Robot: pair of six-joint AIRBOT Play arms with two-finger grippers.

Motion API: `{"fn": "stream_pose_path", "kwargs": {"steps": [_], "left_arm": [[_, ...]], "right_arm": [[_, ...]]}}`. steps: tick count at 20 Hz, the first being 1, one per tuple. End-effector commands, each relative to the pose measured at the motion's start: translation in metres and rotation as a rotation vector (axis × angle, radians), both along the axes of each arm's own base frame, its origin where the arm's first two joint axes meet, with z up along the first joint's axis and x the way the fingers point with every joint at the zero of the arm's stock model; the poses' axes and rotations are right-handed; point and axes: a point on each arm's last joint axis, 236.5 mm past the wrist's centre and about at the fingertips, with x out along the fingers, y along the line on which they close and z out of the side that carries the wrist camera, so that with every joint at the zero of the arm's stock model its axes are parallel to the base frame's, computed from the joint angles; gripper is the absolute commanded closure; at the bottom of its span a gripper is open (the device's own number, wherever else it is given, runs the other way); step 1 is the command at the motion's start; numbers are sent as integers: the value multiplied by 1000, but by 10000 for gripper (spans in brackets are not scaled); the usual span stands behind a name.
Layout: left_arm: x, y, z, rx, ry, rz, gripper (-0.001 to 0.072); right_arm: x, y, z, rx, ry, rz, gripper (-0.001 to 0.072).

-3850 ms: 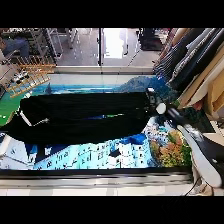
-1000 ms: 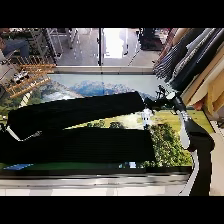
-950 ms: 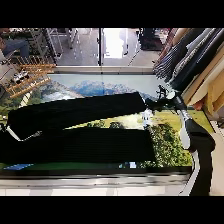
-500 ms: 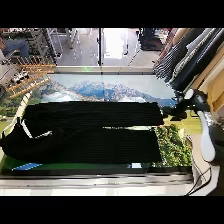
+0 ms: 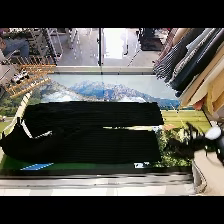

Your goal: Fold the clothes and pants, and hang the long-sleeved shirts on hangers.

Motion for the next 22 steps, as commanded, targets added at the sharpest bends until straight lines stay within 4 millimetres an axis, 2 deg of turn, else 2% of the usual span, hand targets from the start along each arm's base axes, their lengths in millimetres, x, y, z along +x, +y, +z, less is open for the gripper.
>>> {"fn": "stream_pose_path", "kwargs": {"steps": [1, 3, 8, 11, 12, 13, 15, 17, 21, 22], "left_arm": [[19, -11, -11, -58, -49, -3, 162], [22, -9, -15, -49, -51, -2, 162], [33, -8, -18, -34, -73, 2, 163], [36, -17, -25, -53, -61, -18, 167], [37, -18, -27, -55, -58, -20, 179], [37, -19, -28, -57, -55, -25, 233], [37, -18, -29, -53, -51, -26, 236], [37, -18, -29, -49, -54, -28, 236], [38, -17, -29, -36, -61, -46, 252], [38, -17, -30, -34, -61, -47, 403]], "right_arm": [[-54, 40, -14, 145, 15, -70, 214], [-56, 49, -22, 180, 18, -90, 222], [-38, 33, -50, 102, -57, -199, 248], [-27, 27, -56, 89, -89, -247, 247], [-27, 26, -58, 89, -83, -253, 247], [-27, 26, -61, 91, -73, -257, 247], [-25, 24, -67, 93, -63, -263, 248], [-12, 24, -73, 84, -91, -282, 249], [16, 38, -83, 60, -156, -285, 372], [19, 40, -85, 46, -166, -275, 443]]}}
